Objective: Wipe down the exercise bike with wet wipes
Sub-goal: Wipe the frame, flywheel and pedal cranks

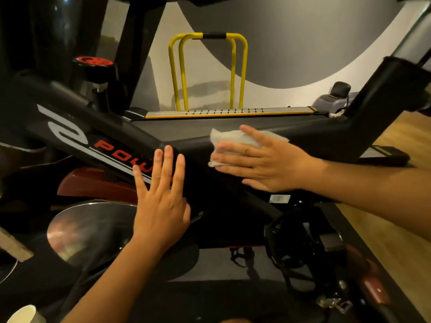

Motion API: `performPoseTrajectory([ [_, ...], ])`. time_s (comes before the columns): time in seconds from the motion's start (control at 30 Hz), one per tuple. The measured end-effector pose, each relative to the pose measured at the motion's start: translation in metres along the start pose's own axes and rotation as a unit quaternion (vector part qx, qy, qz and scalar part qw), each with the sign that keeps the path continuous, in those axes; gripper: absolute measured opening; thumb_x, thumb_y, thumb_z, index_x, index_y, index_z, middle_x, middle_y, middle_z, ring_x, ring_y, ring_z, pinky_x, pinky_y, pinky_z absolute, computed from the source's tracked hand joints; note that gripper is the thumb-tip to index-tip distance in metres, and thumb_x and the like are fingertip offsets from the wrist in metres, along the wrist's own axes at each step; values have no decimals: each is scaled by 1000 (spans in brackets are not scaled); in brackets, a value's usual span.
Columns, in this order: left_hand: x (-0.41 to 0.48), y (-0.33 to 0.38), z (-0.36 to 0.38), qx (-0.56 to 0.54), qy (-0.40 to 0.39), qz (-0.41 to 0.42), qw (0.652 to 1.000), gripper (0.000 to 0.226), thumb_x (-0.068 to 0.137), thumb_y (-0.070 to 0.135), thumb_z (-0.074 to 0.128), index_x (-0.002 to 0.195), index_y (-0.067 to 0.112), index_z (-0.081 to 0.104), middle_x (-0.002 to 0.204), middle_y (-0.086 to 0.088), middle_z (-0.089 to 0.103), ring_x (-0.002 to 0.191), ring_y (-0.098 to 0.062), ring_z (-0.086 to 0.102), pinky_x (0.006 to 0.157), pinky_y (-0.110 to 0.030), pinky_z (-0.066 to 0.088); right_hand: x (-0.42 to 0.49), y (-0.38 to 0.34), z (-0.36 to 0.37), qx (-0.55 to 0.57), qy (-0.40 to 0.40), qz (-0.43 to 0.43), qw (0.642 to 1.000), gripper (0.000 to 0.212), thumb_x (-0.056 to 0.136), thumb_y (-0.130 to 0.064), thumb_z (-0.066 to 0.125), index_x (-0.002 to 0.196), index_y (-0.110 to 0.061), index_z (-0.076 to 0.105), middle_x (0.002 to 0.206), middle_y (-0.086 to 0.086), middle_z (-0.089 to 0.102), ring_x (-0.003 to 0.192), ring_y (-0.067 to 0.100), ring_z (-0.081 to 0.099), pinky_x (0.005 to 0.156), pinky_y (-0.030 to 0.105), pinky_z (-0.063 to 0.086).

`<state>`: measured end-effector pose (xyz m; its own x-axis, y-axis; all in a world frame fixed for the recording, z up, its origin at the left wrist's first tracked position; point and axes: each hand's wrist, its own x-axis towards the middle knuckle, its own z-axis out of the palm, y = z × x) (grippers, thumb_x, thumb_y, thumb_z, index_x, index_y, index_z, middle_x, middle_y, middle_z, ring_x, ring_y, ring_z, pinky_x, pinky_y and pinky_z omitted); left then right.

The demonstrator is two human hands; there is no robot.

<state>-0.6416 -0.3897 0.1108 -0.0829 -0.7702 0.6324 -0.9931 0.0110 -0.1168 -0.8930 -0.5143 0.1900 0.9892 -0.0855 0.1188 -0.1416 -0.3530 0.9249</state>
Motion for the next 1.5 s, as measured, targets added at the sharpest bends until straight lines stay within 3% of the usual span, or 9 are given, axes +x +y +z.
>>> performPoseTrajectory([
  [0.23,8,25,3,-22,12,26,999,88,78,24,61,154,4,21,163,-20,7,151,-37,1,113,-71,10,-194,37,9,-46,-59,123,990,71,93,-38,48,153,-11,23,162,13,13,148,34,16,118,59,6],
  [0.47,8,38,5,-41,-9,43,998,86,83,26,59,154,-1,18,163,-20,1,151,-36,-3,117,-64,10,-148,56,0,12,3,414,910,80,91,-42,39,155,-10,4,159,20,10,148,39,3,115,60,-6],
  [0.77,-23,33,10,-108,-49,54,991,78,81,28,43,152,2,24,163,-14,11,152,-28,5,118,-61,15,-67,40,-1,25,45,22,998,49,101,-6,40,149,0,30,155,23,27,144,39,25,115,56,26],
  [1.0,-27,30,-5,-391,96,-119,908,53,87,2,55,140,11,48,142,-1,49,133,-11,45,108,-39,44,36,-3,-24,131,31,-138,981,44,96,-5,47,140,-7,48,144,18,48,142,34,33,119,52,18],
  [1.17,-44,-4,-13,-438,65,-210,872,55,74,-8,48,120,18,60,119,4,63,111,-7,59,95,-23,48,111,-62,-91,336,-193,-131,913,33,96,-14,47,128,-19,56,126,5,59,116,26,56,98,41,46],
  [1.27,-56,-19,-25,-630,-86,-223,739,54,72,-18,44,109,13,67,103,-2,73,100,-13,68,81,-24,55,120,-85,-131,515,-190,42,835,34,93,-8,52,123,-23,55,118,1,58,103,20,56,79,31,48],
  [1.33,-60,-30,-28,-717,-148,-244,636,47,70,-6,45,109,8,68,104,-10,73,100,-22,69,81,-29,57,112,-108,-146,649,-163,213,712,38,95,-8,49,126,-29,52,122,0,54,101,18,55,73,26,46],
  [1.4,-64,-43,-26,-731,-199,-218,615,49,68,5,50,115,3,66,109,-21,70,102,-31,66,86,-38,53,104,-130,-159,779,-112,377,488,36,98,-14,44,120,-41,52,118,-8,54,97,12,56,69,20,44],
  [1.5,-69,-46,-23,-647,-235,-175,704,30,80,18,67,108,10,72,99,-16,72,88,-25,67,78,-36,51,95,-153,-145,861,2,488,142,34,98,-21,50,117,-49,55,114,-12,63,101,9,65,81,24,54],
])
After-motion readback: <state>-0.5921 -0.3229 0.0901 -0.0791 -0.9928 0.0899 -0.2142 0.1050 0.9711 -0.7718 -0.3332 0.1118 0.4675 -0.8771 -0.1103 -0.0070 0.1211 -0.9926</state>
